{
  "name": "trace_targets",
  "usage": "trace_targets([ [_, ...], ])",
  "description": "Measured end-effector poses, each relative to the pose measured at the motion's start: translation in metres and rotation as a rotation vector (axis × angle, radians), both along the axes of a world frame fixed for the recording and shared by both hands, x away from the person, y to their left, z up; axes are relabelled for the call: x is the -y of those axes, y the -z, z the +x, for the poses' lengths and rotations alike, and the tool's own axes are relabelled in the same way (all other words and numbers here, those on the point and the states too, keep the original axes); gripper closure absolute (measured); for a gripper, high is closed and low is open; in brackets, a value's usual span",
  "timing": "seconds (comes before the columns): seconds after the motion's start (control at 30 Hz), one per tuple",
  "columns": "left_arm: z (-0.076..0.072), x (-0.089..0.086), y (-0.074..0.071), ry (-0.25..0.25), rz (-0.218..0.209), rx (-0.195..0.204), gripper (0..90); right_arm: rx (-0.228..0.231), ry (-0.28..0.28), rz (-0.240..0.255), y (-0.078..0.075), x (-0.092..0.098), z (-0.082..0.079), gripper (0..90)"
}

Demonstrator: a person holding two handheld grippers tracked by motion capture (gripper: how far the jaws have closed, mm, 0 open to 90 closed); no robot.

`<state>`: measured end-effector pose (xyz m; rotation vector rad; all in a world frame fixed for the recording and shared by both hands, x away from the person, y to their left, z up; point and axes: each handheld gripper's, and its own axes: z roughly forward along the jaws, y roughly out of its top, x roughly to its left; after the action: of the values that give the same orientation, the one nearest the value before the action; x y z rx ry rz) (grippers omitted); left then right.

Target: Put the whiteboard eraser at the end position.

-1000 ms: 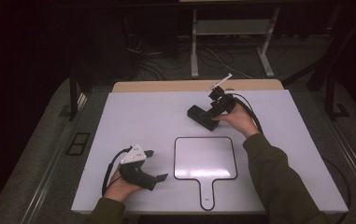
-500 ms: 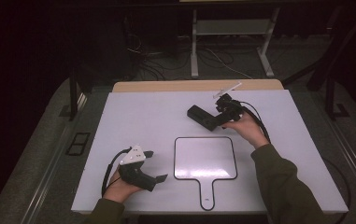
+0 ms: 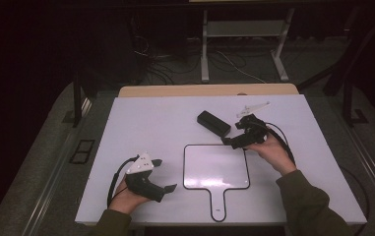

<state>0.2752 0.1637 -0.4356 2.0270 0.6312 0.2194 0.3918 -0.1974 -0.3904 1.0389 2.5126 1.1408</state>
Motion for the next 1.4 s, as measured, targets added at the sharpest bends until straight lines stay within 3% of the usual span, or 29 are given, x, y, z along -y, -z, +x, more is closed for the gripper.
trace_targets([
  [0.33, 0.0, 0.0, -0.001, 0.001, 0.006, 0.002, 0.0, 0.038, 0.01, 0.084, 0.008, 0.027, -0.043, 10.5],
  [0.5, -0.001, 0.0, -0.001, 0.001, 0.002, 0.002, 0.0, 0.062, 0.037, 0.084, 0.017, 0.042, -0.062, 10.5],
  [0.87, -0.001, -0.001, -0.002, 0.002, 0.01, 0.007, 0.0, 0.078, 0.056, 0.171, 0.031, 0.072, -0.099, 10.5],
  [1.4, -0.002, -0.002, -0.001, -0.006, 0.017, 0.006, 0.0, 0.057, 0.097, 0.133, 0.048, 0.104, -0.13, 10.5],
])
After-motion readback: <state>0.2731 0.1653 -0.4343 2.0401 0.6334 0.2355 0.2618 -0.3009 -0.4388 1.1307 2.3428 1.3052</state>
